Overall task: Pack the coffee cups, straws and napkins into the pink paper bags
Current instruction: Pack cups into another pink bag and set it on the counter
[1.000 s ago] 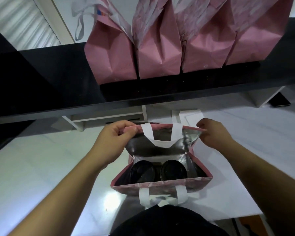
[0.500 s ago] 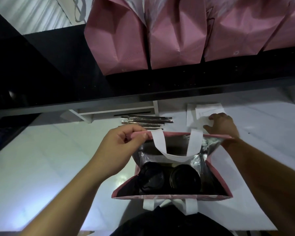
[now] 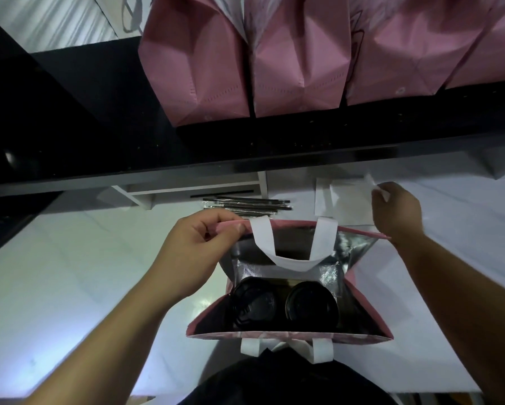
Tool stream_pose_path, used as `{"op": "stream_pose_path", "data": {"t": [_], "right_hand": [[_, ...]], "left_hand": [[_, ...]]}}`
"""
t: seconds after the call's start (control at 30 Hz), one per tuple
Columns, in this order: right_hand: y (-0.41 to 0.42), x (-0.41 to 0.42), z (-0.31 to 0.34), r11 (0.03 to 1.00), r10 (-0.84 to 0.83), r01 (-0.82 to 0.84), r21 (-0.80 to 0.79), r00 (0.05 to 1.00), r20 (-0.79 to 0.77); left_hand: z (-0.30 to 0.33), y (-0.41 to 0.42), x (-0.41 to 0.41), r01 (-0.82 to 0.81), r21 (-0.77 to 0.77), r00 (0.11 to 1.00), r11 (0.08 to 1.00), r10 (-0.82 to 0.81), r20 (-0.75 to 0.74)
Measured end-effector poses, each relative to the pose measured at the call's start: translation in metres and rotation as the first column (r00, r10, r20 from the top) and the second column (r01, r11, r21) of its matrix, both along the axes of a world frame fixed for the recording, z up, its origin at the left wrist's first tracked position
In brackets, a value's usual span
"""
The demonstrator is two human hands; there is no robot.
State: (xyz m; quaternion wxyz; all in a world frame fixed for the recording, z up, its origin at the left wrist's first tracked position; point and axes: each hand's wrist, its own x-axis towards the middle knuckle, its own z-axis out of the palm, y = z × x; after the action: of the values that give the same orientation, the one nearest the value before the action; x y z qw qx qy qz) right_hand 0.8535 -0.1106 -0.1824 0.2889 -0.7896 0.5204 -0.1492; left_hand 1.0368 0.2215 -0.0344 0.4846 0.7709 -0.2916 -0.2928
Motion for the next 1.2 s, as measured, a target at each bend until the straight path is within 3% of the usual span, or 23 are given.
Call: {"op": "stream_pose_path", "data": {"t": [0.1, 0.27, 0.4, 0.5, 0.6, 0.67, 0.77, 0.9, 1.07, 1.13, 1.2], "right_hand": [[0.014, -0.011, 0.035, 0.999, -0.040, 0.041, -0.005, 0.984, 0.176], [0.063, -0.034, 0.108, 0.982, -0.113, 0.028, 0.186, 0.877, 0.467], [0.107, -0.047, 0.176, 0.982, -0.005, -0.113, 0.153, 0.787, 0.617], [0.134, -0.052, 0.220, 0.973, 0.176, -0.231, 0.004, 0.752, 0.635], [0.159, -0.052, 0.246, 0.881, 0.468, -0.453, -0.140, 0.785, 0.405], [0.174, -0.046, 0.246, 0.799, 0.602, -0.597, -0.078, 0.788, 0.133], [0.195, -0.029, 0.225, 0.661, 0.735, -0.750, -0.015, 0.652, -0.188], [0.212, -0.010, 0.183, 0.563, 0.786, -0.824, 0.061, 0.512, -0.346], [0.212, 0.009, 0.164, 0.650, 0.664, -0.760, -0.008, 0.573, -0.480], [0.213, 0.011, 0.163, 0.614, 0.643, -0.783, -0.103, 0.571, -0.511], [0.218, 0.010, 0.158, 0.535, 0.660, -0.835, -0.132, 0.510, -0.552]], "left_hand": [[-0.003, 0.000, -0.002, -0.011, -0.028, 1.000, 1.000, 0.011, -0.013], [-0.008, 0.003, -0.004, -0.042, -0.025, 0.998, 0.999, 0.043, 0.043], [-0.007, 0.005, -0.005, -0.056, -0.023, 0.994, 0.998, 0.058, 0.093], [-0.004, 0.006, -0.005, -0.047, -0.012, 0.991, 0.999, 0.048, 0.128], [-0.001, 0.005, -0.005, -0.050, -0.011, 0.990, 0.999, 0.051, 0.130], [0.000, 0.004, -0.004, -0.063, -0.014, 0.991, 0.998, 0.064, 0.121], [0.000, 0.003, -0.003, -0.079, -0.016, 0.991, 0.997, 0.080, 0.104], [-0.003, 0.001, -0.002, -0.089, -0.030, 0.991, 0.996, 0.091, 0.096], [-0.005, 0.003, -0.002, -0.069, -0.027, 0.990, 0.997, 0.072, 0.121], [-0.005, 0.003, -0.002, -0.066, -0.027, 0.989, 0.997, 0.069, 0.128], [-0.004, 0.002, -0.003, -0.064, -0.025, 0.989, 0.998, 0.067, 0.133]]}}
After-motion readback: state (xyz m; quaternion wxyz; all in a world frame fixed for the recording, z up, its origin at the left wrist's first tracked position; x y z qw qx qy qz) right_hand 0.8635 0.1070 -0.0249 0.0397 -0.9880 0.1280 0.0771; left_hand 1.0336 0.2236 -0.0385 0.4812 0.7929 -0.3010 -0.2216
